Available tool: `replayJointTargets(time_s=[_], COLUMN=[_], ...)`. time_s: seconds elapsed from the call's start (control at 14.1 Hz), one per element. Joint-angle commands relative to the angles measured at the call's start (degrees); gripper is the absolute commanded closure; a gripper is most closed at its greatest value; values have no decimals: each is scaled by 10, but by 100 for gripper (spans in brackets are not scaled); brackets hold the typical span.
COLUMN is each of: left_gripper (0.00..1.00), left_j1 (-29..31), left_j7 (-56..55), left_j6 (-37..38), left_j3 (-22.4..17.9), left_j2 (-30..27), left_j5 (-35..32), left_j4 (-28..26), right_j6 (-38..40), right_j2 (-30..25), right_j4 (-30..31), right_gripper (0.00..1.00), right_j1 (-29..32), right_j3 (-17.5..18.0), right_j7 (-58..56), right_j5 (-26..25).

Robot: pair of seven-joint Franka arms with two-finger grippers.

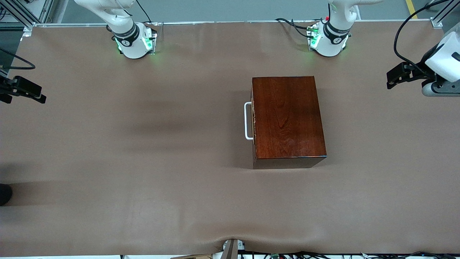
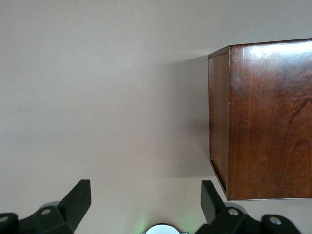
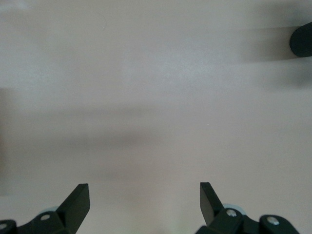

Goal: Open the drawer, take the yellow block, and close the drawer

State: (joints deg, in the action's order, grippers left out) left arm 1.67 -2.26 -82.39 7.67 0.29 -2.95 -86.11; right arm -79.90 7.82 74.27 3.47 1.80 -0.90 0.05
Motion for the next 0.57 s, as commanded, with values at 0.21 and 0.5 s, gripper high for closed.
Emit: replayJointTargets(time_s=[0.21,0.5], left_gripper=[0,0], left_j1=[1,-25], left_j7=[5,-2], left_j6=[6,6], left_j3=[6,11], left_j2=[1,37], left_j5=[-4,1], left_j4=[17,33], right_j6=[3,3], right_j2=[-3,-3], right_j4=[1,1], right_gripper=[0,0], right_j1=[0,-1], right_j3=[0,0], right_j7=[6,6], right_j5=[7,7])
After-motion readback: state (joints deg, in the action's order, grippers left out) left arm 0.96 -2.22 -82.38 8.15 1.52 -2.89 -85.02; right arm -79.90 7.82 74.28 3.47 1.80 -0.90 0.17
